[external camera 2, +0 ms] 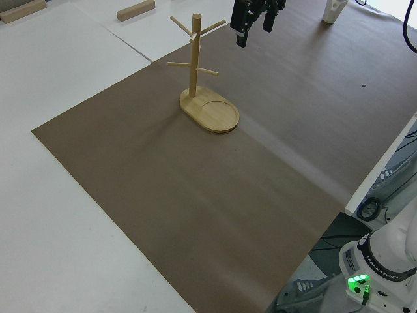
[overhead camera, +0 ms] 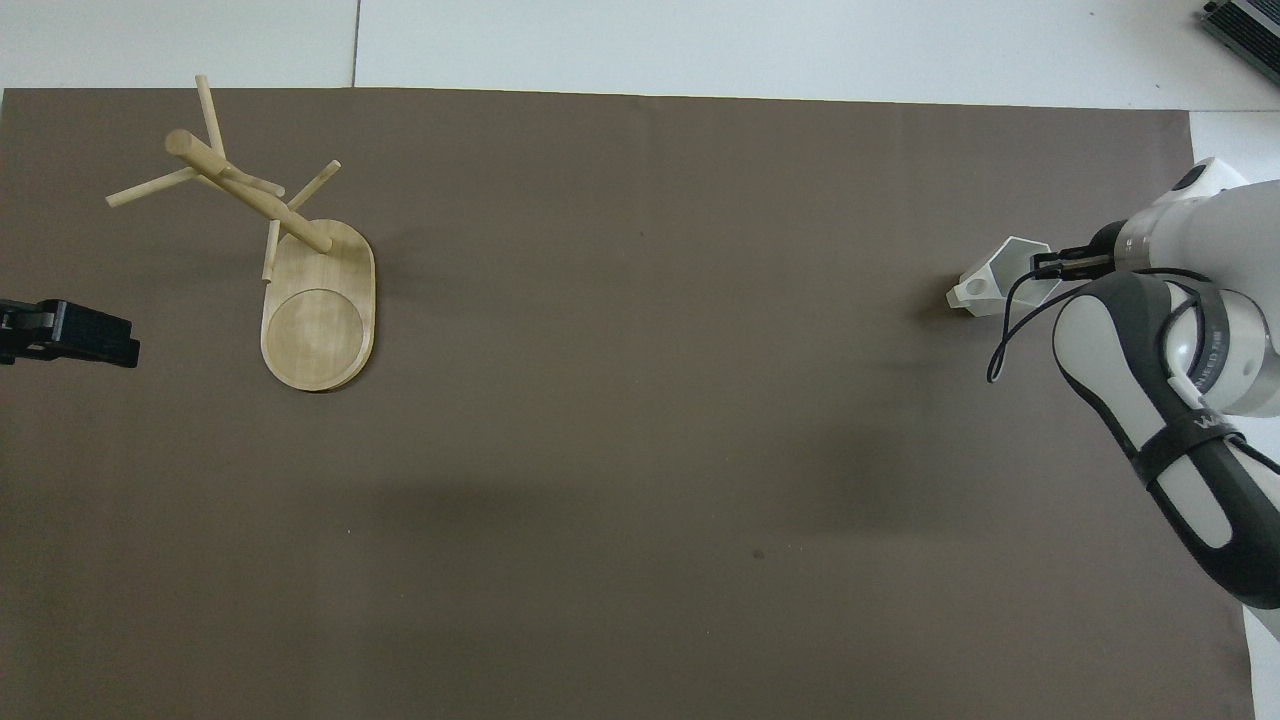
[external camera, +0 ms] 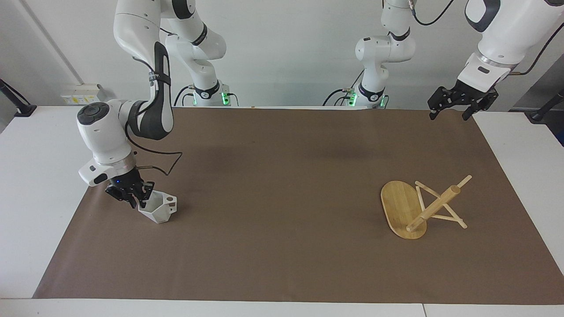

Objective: Hang cup on rack
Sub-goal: 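Close the right gripper on the white cup's rim, then carry the cup toward the rack while the left gripper reaches toward it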

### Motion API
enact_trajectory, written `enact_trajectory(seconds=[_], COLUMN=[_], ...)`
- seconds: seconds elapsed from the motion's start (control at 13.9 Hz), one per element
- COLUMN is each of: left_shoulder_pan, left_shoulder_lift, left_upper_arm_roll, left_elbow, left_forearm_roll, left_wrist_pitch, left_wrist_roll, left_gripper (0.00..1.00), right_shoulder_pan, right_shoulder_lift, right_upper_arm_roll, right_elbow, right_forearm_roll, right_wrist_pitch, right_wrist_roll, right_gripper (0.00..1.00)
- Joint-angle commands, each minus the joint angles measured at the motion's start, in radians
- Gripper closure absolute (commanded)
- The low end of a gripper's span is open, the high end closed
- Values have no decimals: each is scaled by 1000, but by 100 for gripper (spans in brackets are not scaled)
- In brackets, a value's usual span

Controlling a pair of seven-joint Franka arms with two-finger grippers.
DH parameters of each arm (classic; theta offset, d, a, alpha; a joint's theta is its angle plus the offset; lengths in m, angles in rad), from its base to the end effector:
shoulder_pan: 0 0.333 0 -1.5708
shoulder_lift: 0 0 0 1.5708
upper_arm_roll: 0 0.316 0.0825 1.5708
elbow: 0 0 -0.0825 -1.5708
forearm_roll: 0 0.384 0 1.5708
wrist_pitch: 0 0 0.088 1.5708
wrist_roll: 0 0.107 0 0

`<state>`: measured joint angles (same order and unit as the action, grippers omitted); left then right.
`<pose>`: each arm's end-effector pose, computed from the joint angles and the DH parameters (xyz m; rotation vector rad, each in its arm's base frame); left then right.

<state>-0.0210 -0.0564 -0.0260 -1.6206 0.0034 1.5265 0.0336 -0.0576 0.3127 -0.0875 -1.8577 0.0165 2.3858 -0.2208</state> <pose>0.5313 -0.0250 0.6279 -3.1334 0.1261 0.0591 0.6418 -0.0897 0.3747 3.0697 0.1107 0.3246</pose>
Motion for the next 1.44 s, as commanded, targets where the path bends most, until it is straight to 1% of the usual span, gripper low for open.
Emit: enact_trajectory(seconds=[0.0, 0.14, 0.36, 0.72, 0.93, 1.15, 1.36], left_shoulder_pan=[-1, -1, -2, -2, -1, 1, 1], left_shoulder_lift=[-25, -25, -25, -25, -25, -25, -25], left_upper_arm_roll=[-2, -2, -2, -2, -2, 0, 0], left_elbow=[-27, -27, -27, -27, -27, -27, -27], left_forearm_roll=[13, 13, 13, 13, 13, 13, 13], left_wrist_pitch=[-2, -2, -2, 0, 0, 1, 0], left_wrist_roll=[-14, -15, -15, -15, -15, -14, -15], left_gripper=[0, 0, 0, 0, 0, 0, 0], right_shoulder_pan=[-7, -7, -5, -2, 1, 2, 2], right_shoulder_lift=[-3, -3, -3, -3, -6, -17, -27], right_upper_arm_roll=[8, 8, 8, 8, 11, 25, 54], right_elbow=[-3, -3, -3, 2, 8, 9, 31], right_forearm_roll=[17, 17, 17, 17, 17, 19, 19], right_wrist_pitch=[15, 15, 15, 13, 7, -5, -48], right_wrist_roll=[-12, -12, -12, -12, -9, 4, 59], right_gripper=[79, 85, 91, 95, 100, 100, 100])
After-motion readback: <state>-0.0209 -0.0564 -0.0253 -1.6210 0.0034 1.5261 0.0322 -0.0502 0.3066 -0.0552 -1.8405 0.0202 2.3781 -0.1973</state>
